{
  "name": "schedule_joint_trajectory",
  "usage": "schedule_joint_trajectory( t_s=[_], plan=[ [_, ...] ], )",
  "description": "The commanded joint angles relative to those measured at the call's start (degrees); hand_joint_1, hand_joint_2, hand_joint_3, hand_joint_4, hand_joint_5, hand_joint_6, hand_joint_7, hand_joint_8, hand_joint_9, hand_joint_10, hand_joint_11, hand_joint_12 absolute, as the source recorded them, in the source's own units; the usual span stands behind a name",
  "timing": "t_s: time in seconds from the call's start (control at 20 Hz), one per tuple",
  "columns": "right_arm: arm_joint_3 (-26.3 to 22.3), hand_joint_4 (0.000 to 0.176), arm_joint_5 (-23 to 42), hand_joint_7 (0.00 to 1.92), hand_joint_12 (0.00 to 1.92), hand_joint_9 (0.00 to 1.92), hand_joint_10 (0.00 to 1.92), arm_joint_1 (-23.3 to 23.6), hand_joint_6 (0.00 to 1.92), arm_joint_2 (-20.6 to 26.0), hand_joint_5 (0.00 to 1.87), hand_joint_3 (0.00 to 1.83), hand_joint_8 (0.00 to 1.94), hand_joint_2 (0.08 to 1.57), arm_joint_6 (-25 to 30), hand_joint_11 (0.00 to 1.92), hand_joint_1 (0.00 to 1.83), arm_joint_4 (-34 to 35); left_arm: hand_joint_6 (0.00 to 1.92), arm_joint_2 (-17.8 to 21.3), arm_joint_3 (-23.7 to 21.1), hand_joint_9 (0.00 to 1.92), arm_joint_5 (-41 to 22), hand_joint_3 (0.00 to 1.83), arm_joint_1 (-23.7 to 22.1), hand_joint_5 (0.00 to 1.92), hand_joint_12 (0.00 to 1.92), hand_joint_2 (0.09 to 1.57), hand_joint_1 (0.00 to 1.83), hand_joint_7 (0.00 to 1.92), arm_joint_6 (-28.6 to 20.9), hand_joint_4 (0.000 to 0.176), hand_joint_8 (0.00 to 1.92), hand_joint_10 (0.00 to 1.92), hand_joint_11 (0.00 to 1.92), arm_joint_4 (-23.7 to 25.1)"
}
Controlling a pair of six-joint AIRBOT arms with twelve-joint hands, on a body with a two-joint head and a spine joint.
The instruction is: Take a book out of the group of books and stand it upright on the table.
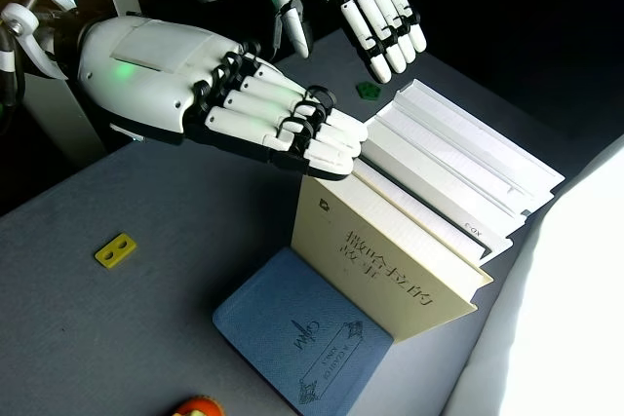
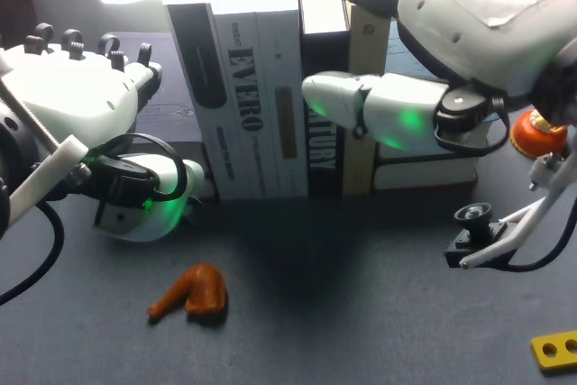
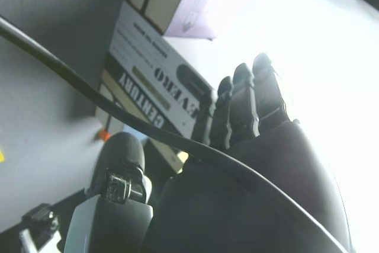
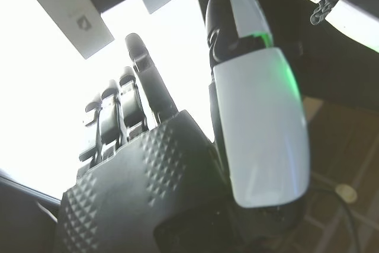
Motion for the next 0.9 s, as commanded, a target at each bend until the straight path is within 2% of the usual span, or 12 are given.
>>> schedule_joint_trajectory(
  t_s=[0.0, 0.15, 0.25, 0.35, 0.4, 0.5, 0.55, 0.7, 0.75, 0.85],
  plan=[
    [0.4, 0.003, 4.4, 0.0, 0.0, 0.0, 0.0, 1.1, 0.08, -0.3, 0.39, 0.01, 0.0, 1.17, 0.2, 0.0, 0.01, -3.9, 0.0, -0.1, -0.2, 0.0, -0.1, 0.0, -0.4, 0.03, 0.0, 1.4, 0.06, 0.0, -0.1, 0.0, 0.0, 0.0, 0.0, 5.8],
    [2.0, 0.0, 4.7, 0.0, 0.0, 0.0, 0.0, 1.1, 0.09, -1.5, 0.45, 0.0, 0.0, 1.17, 0.2, 0.0, 0.02, -3.9, 0.0, -0.1, -0.2, 0.0, -0.4, 0.0, -0.4, 0.02, 0.0, 1.41, 0.04, 0.0, -0.1, 0.0, 0.0, 0.0, 0.0, 5.8],
    [2.9, 0.006, 4.7, 0.0, 0.0, 0.0, 0.0, 0.9, 0.09, -2.2, 0.46, 0.0, 0.0, 1.17, 0.2, 0.0, 0.0, -3.9, 0.0, -0.1, -0.2, 0.0, -0.4, 0.0, -0.4, 0.01, 0.0, 1.41, 0.04, 0.0, -0.2, 0.0, 0.0, 0.0, 0.0, 5.8],
    [3.1, 0.002, 4.6, 0.03, 0.0, 0.0, 0.0, 0.5, 0.06, -2.5, 0.49, 0.0, 0.0, 1.17, 0.2, 0.0, 0.0, -3.9, 0.01, -0.1, -0.3, 0.0, -0.4, 0.0, -0.3, 0.04, 0.0, 1.4, 0.11, 0.0, -0.2, 0.0, 0.0, 0.0, 0.0, 5.8],
    [3.1, 0.011, 4.4, 0.04, 0.0, 0.0, 0.0, 0.5, 0.05, -2.5, 0.5, 0.0, 0.0, 1.17, 0.3, 0.0, 0.0, -3.9, 0.0, -0.1, -0.3, 0.0, -0.4, 0.0, -0.3, 0.03, 0.0, 1.4, 0.1, 0.0, -0.2, 0.0, 0.0, 0.0, 0.0, 5.8],
    [3.1, 0.014, 4.1, 0.05, 0.0, 0.0, 0.0, 0.0, 0.06, -2.7, 0.51, 0.0, 0.0, 1.17, 0.5, 0.0, 0.0, -3.9, 0.0, -0.1, -0.3, 0.0, -0.4, 0.0, -0.3, 0.01, 0.0, 1.4, 0.09, 0.0, -0.4, 0.0, 0.0, 0.0, 0.0, 5.9],
    [3.1, 0.001, 4.1, 0.05, 0.0, 0.0, 0.0, -0.4, 0.06, -2.7, 0.54, 0.0, 0.0, 1.18, 0.5, 0.0, 0.02, -3.9, 0.01, -0.1, -0.3, 0.0, -0.4, 0.0, -0.3, 0.02, 0.0, 1.4, 0.1, 0.0, -0.4, 0.0, 0.0, 0.0, 0.0, 6.3],
    [3.1, 0.0, 4.1, 0.05, 0.0, 0.0, 0.0, -1.0, 0.06, -2.9, 0.54, 0.0, 0.01, 1.17, 0.6, 0.0, 0.02, -3.9, 0.01, -0.1, 0.0, 0.0, 0.4, 0.0, -0.3, 0.02, 0.0, 1.4, 0.1, 0.0, -0.7, 0.0, 0.0, 0.0, 0.0, 5.5],
    [3.1, 0.007, 4.1, 0.06, 0.0, 0.0, 0.0, -1.1, 0.05, -2.9, 0.52, 0.0, 0.01, 1.17, 0.6, 0.0, 0.0, -3.9, 0.01, -0.1, 0.0, 0.0, 0.7, 0.0, -0.3, 0.04, 0.0, 1.4, 0.13, 0.0, -0.7, 0.0, 0.0, 0.0, 0.0, 5.5],
    [3.1, 0.008, 4.1, 0.07, 0.0, 0.0, 0.0, -1.5, 0.05, -2.9, 0.53, 0.0, 0.01, 1.17, 0.5, 0.0, 0.01, -3.9, 0.01, -0.1, 0.3, 0.0, 1.9, 0.0, -0.3, 0.05, 0.0, 1.39, 0.15, 0.0, -0.7, 0.0, 0.0, 0.0, 0.0, 5.8]
  ],
)
